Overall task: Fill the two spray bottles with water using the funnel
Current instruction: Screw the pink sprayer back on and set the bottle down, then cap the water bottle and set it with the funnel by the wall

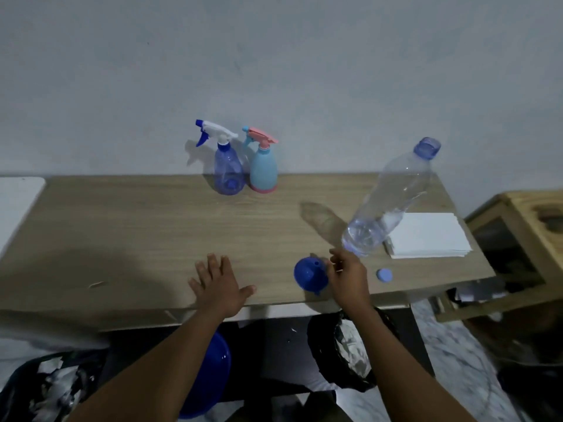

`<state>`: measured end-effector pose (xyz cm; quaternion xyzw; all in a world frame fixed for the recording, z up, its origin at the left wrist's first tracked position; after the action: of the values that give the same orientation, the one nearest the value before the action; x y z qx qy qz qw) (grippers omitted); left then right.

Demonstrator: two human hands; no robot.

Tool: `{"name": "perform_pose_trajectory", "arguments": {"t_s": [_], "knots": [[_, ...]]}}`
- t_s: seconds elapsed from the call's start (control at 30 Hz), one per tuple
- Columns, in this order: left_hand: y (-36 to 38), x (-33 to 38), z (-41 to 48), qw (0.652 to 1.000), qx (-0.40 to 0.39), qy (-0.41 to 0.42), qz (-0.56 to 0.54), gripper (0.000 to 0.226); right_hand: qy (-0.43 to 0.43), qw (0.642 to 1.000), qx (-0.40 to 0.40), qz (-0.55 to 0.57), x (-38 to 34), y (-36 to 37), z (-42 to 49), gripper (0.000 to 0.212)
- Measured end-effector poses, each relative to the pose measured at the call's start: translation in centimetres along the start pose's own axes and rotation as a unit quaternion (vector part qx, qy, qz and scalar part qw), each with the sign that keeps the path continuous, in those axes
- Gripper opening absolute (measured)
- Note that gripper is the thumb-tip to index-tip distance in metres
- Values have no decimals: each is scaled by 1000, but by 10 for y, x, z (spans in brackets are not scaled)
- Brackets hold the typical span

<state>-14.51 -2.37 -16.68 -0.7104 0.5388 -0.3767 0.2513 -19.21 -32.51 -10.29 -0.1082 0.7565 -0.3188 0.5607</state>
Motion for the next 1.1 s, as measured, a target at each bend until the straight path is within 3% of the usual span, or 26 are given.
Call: {"name": "perform_pose_trajectory", "arguments": {"t_s": [0.13,0.2,0.3,0.43,0.6,0.8,0.93,1.03,1.1], "knots": [[4,40,-21,995,77,30,56,82,36,997,62,-9,44,-37,-17,27],[10,64,-28,993,78,57,62,73,48,995,78,-40,60,-59,-16,27],[7,94,-33,994,72,75,-24,63,72,994,51,-60,82,-80,-3,34],[-33,160,-55,967,156,140,-147,60,59,994,-27,-91,93,-83,11,41],[-77,251,-91,916,212,238,-245,73,34,993,-57,-93,101,-89,25,17],[-97,313,-108,890,216,286,-281,107,-50,983,-115,-134,85,-84,34,20],[-109,336,-114,880,240,291,-288,108,-76,968,-139,-193,81,-76,41,11],[-109,345,-110,878,240,287,-298,103,-70,983,-104,-137,81,-96,44,12],[-107,348,-109,874,242,288,-308,98,-79,993,-60,-71,70,-122,48,25]]}}
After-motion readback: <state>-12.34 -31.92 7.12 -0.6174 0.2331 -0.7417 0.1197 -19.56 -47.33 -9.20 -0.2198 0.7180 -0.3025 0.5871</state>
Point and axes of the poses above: each hand's wrist, its own z-axis towards the middle knuckle, its own y-axis out of the palm, x = y × z, the point moved 9 cm from there along z, towards the middle knuckle, and after that the axes turned 5 degrees about -x, right-handed, at the moved point
